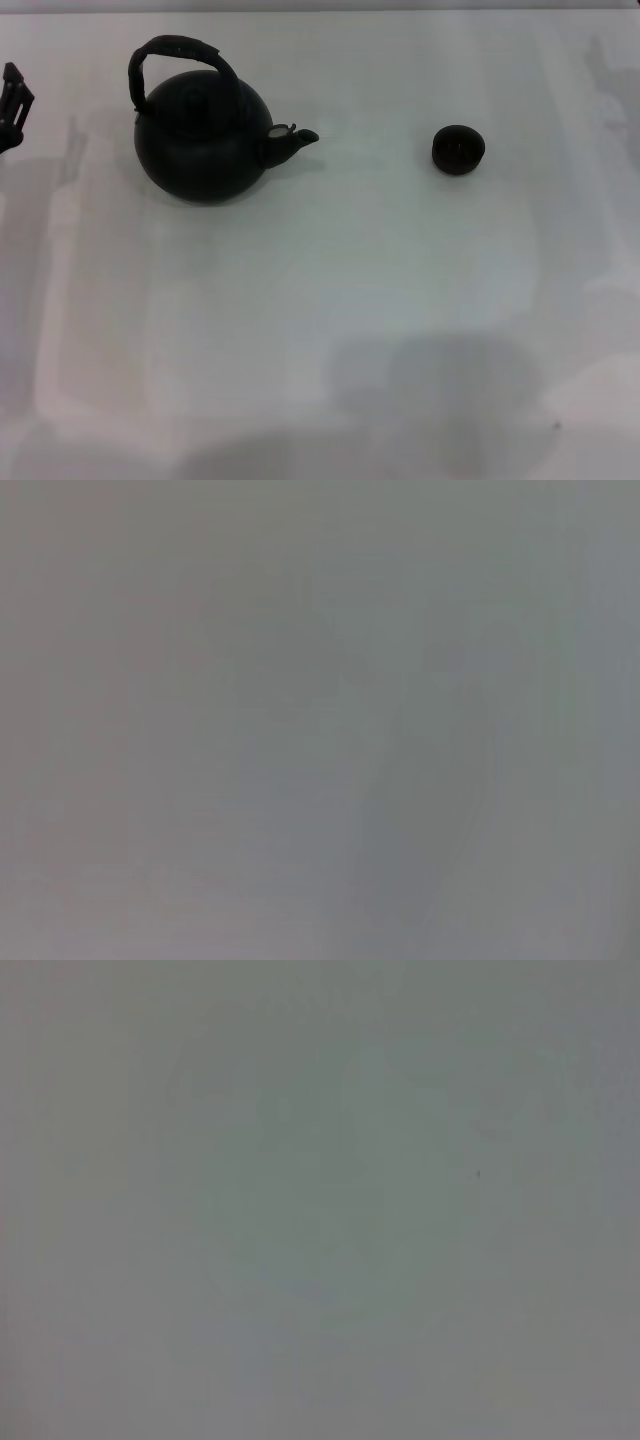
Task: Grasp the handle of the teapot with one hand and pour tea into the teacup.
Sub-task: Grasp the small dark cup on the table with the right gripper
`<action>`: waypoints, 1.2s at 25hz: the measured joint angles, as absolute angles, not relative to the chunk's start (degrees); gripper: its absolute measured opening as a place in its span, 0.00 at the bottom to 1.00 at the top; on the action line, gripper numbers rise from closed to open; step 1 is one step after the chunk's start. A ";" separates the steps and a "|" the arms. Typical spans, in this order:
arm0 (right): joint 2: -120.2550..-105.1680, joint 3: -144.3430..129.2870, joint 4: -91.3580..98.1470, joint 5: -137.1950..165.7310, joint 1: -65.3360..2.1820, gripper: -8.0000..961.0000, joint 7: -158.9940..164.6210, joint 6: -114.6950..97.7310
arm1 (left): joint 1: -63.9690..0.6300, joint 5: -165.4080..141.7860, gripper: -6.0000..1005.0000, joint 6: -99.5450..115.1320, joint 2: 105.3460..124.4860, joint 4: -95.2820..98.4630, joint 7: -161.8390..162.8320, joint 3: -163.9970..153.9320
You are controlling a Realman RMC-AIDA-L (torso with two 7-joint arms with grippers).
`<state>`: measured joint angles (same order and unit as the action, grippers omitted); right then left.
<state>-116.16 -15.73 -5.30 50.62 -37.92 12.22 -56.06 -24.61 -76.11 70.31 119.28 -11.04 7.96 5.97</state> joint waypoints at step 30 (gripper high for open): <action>-112.82 -53.30 16.46 81.29 -39.94 0.87 75.99 -53.30 | -24.70 -76.98 0.84 70.93 119.18 -10.72 7.92 5.97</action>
